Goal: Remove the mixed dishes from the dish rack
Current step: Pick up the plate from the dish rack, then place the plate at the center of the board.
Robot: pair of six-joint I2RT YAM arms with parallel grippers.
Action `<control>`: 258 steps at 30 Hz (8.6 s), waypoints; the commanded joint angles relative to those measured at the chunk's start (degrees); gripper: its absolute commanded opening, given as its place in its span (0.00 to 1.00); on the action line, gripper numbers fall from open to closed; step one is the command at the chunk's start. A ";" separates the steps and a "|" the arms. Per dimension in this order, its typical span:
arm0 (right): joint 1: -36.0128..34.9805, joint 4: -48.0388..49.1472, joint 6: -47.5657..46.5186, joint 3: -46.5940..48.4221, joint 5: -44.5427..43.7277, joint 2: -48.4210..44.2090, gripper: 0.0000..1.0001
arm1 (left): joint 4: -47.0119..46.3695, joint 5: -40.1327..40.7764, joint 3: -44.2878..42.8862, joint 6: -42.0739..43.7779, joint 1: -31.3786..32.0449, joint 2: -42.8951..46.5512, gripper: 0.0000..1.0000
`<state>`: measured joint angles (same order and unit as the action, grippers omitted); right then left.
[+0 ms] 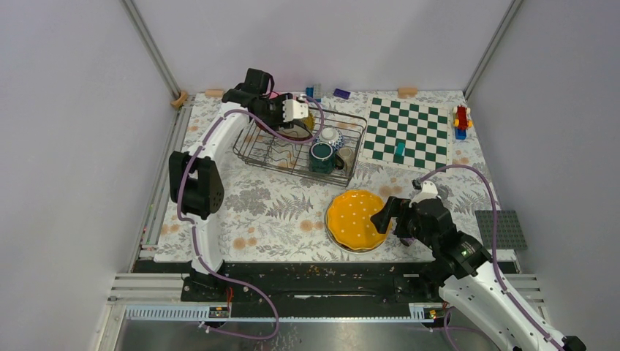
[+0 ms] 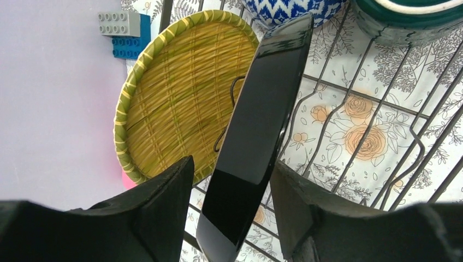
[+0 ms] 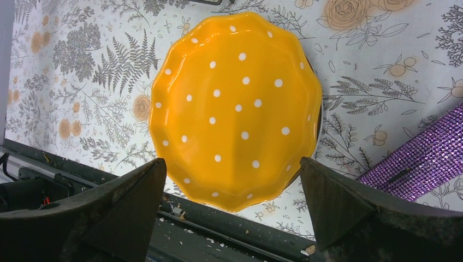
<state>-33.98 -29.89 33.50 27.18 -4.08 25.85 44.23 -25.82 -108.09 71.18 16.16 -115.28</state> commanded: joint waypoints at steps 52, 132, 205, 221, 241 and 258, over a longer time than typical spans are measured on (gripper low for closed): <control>-0.21 -2.57 -0.52 2.25 -3.09 -4.55 1.00 | -18.71 19.97 10.57 16.12 5.49 14.22 0.00; -0.20 37.34 8.43 -17.08 9.16 -16.88 1.00 | -79.36 16.50 59.44 -107.22 13.28 52.38 0.00; -0.18 79.22 25.48 -19.84 10.95 8.33 0.00 | -79.91 -2.19 72.46 -114.71 15.21 49.44 0.99; -0.21 46.38 30.75 -21.15 6.17 -14.30 0.00 | -56.12 39.95 73.12 -102.80 15.47 61.83 0.99; -0.19 20.47 36.06 -20.93 -2.58 -27.03 0.00 | -54.36 41.62 71.33 -101.60 15.80 58.94 0.99; -0.17 9.01 36.50 -18.57 -3.88 -28.42 0.00 | -53.98 42.33 70.79 -101.41 16.18 58.20 0.99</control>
<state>-33.87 -18.61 66.15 7.07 -6.35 1.61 -8.47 15.07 -34.79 -31.27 31.99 -57.12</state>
